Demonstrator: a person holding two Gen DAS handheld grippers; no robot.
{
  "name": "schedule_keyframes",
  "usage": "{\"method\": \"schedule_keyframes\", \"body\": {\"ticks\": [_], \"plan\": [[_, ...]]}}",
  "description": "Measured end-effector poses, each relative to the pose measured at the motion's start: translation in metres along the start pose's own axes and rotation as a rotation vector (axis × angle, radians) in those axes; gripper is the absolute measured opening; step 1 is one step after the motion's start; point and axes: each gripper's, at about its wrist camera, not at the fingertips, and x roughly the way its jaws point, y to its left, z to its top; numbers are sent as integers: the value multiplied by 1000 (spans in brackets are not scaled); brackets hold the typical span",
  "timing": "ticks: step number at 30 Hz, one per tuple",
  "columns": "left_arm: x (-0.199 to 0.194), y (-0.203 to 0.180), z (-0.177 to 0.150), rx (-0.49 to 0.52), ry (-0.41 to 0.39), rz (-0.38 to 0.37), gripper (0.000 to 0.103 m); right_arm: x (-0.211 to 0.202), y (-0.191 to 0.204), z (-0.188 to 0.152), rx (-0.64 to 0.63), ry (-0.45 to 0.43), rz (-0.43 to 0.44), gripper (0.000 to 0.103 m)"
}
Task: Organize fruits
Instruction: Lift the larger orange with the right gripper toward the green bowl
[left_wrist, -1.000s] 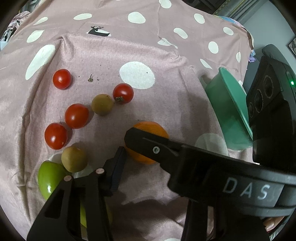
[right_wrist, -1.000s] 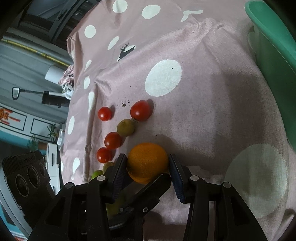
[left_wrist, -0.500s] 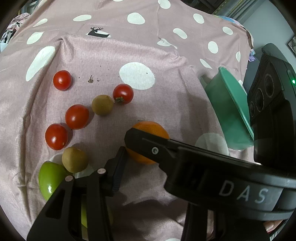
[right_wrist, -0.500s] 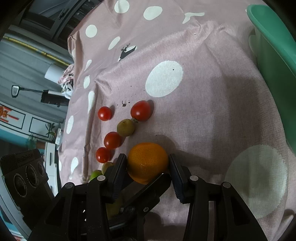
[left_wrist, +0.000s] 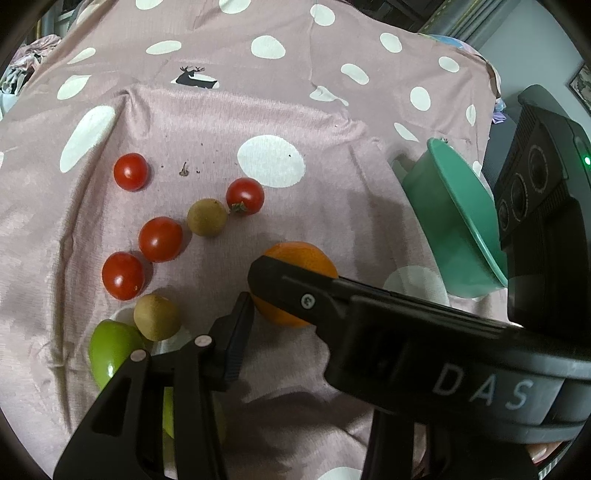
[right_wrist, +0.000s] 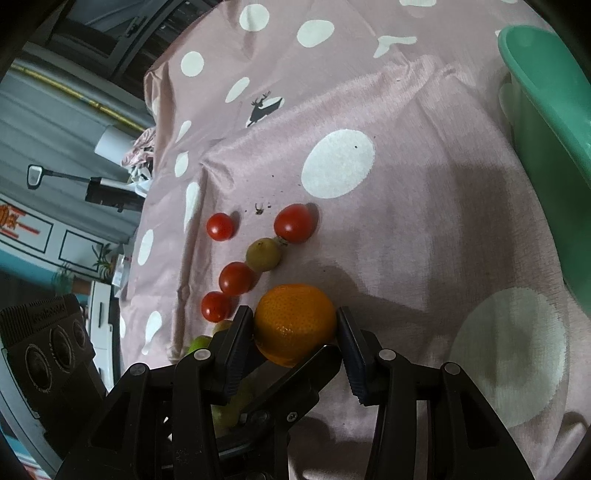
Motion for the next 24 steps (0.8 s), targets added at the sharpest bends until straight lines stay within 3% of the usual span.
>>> {"method": "schedule_keyframes", "body": {"ticks": [24], "plan": [[-17, -8, 0, 37, -49, -3, 44, -20, 14, -7, -48, -59, -6, 49]]}}
